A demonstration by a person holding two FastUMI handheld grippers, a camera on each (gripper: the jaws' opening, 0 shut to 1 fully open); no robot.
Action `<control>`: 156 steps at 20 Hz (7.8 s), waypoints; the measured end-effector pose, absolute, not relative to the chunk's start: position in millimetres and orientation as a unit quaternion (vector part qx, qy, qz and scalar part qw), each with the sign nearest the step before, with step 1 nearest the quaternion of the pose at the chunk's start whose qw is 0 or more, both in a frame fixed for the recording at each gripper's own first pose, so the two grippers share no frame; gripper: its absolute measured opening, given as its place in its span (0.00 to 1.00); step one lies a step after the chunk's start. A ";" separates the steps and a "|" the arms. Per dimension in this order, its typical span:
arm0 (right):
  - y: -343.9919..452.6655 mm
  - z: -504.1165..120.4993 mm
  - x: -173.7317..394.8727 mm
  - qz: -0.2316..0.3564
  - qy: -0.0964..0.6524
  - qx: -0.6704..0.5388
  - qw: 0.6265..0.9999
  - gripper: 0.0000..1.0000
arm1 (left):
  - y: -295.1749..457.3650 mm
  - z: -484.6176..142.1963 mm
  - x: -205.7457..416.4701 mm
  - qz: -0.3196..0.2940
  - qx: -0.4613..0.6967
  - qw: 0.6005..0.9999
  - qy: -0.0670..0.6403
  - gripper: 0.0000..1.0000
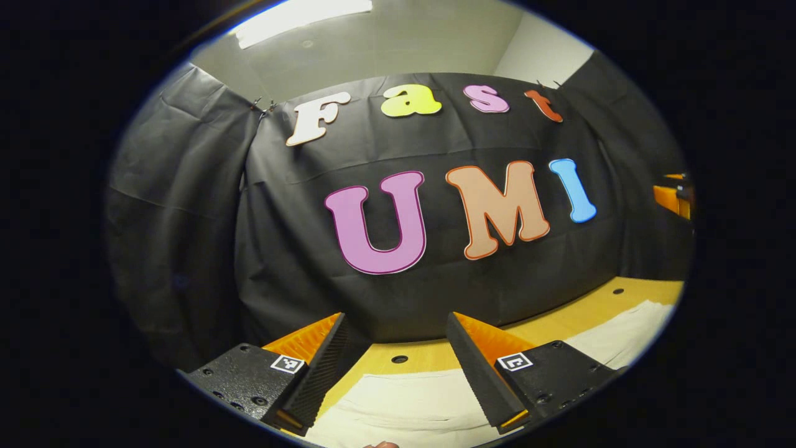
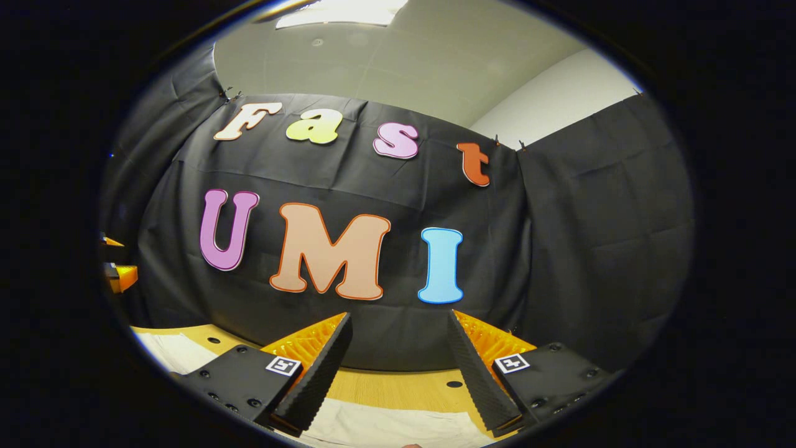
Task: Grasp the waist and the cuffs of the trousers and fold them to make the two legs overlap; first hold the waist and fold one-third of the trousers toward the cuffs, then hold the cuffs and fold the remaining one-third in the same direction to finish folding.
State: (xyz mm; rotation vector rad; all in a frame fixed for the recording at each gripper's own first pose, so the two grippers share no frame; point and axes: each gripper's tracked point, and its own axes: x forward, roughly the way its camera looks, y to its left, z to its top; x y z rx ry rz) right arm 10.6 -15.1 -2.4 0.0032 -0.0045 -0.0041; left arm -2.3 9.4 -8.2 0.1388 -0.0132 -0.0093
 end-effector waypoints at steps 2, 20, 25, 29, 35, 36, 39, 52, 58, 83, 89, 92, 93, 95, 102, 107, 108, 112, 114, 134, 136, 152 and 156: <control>-13.2 -4.4 11.3 -0.001 0.000 0.001 1.000 0.97 | 15.7 -16.3 -2.1 -0.021 0.101 0.995 0.001 0.96; -9.4 -25.6 8.4 0.004 0.018 -0.020 1.000 0.98 | 48.5 -191.9 -85.3 -0.241 0.395 0.867 0.184 0.96; -9.1 -37.5 2.9 0.005 0.028 -0.026 0.999 0.98 | 65.1 -256.5 -132.3 -0.349 0.494 0.757 0.248 0.97; -15.6 -44.6 -1.8 -0.001 0.035 -0.030 0.999 0.98 | 83.1 -284.5 -164.9 -0.397 0.525 0.696 0.287 0.98; -30.7 -53.6 -8.2 -0.012 0.047 -0.045 0.998 0.97 | 107.6 -313.7 -194.3 -0.424 0.549 0.634 0.342 0.98; -32.5 -55.3 -8.3 -0.015 0.049 -0.048 0.998 0.97 | 107.1 -315.4 -191.9 -0.430 0.554 0.629 0.336 0.97; -41.6 -59.0 -11.9 -0.024 0.053 -0.056 0.997 0.97 | 105.7 -321.1 -179.9 -0.429 0.566 0.622 0.329 0.94; -80.0 -104.3 -29.1 -0.012 0.104 -0.149 0.983 0.97 | 102.7 -342.7 -161.3 -0.407 0.557 0.622 0.369 0.19; -99.4 -133.8 -53.0 0.025 0.134 -0.235 0.962 0.97 | 102.5 -343.7 -162.7 -0.401 0.565 0.626 0.359 0.00; -147.5 -325.4 -185.3 0.303 0.324 -0.507 0.739 1.00 | 104.4 -346.3 -160.9 -0.369 0.558 0.643 0.374 0.00; -156.7 -348.0 -180.3 0.322 0.331 -0.534 0.708 0.95 | 105.8 -346.6 -161.3 -0.363 0.556 0.642 0.384 0.00; -158.4 -355.4 -166.8 0.316 0.330 -0.536 0.710 0.94 | 106.6 -347.1 -161.4 -0.356 0.552 0.645 0.392 0.00; -159.0 -358.7 -163.7 0.313 0.334 -0.533 0.711 0.93 | 106.8 -347.5 -161.1 -0.352 0.549 0.647 0.395 0.00; -156.9 -365.2 -166.4 0.318 0.347 -0.526 0.708 0.81 | 107.0 -346.9 -160.1 -0.340 0.546 0.653 0.400 0.00; -157.4 -379.0 -170.5 0.330 0.362 -0.518 0.701 0.12 | 107.7 -346.6 -157.5 -0.292 0.511 0.687 0.426 0.00; -153.8 -340.6 -133.6 0.296 0.320 -0.501 0.748 0.07 | 106.2 -318.3 -138.1 -0.222 0.484 0.735 0.420 0.00; -152.3 -333.4 -123.7 0.290 0.310 -0.499 0.756 0.09 | 107.6 -311.4 -129.8 -0.208 0.481 0.743 0.417 0.00; -152.0 -304.4 -80.1 0.262 0.273 -0.485 0.788 0.08 | 111.0 -273.2 -92.0 -0.152 0.475 0.772 0.393 0.00; -151.8 -292.3 -60.8 0.242 0.261 -0.473 0.806 0.08 | 113.1 -254.3 -70.0 -0.131 0.477 0.783 0.379 0.00; -109.2 -278.5 83.5 0.023 0.289 -0.327 0.899 0.07 | 101.9 -202.9 120.2 -0.042 0.345 0.897 0.273 0.00; -104.3 -291.2 95.7 0.020 0.294 -0.329 0.897 0.07 | 95.7 -210.3 138.2 -0.045 0.342 0.900 0.265 0.00; -91.6 -379.2 109.3 0.002 0.376 -0.216 0.901 1.00 | 48.4 -275.5 180.3 -0.070 0.242 0.931 0.265 0.95; -107.8 -375.5 87.2 -0.026 0.381 -0.136 0.914 0.98 | 34.2 -239.4 161.0 -0.062 0.172 0.954 0.236 0.95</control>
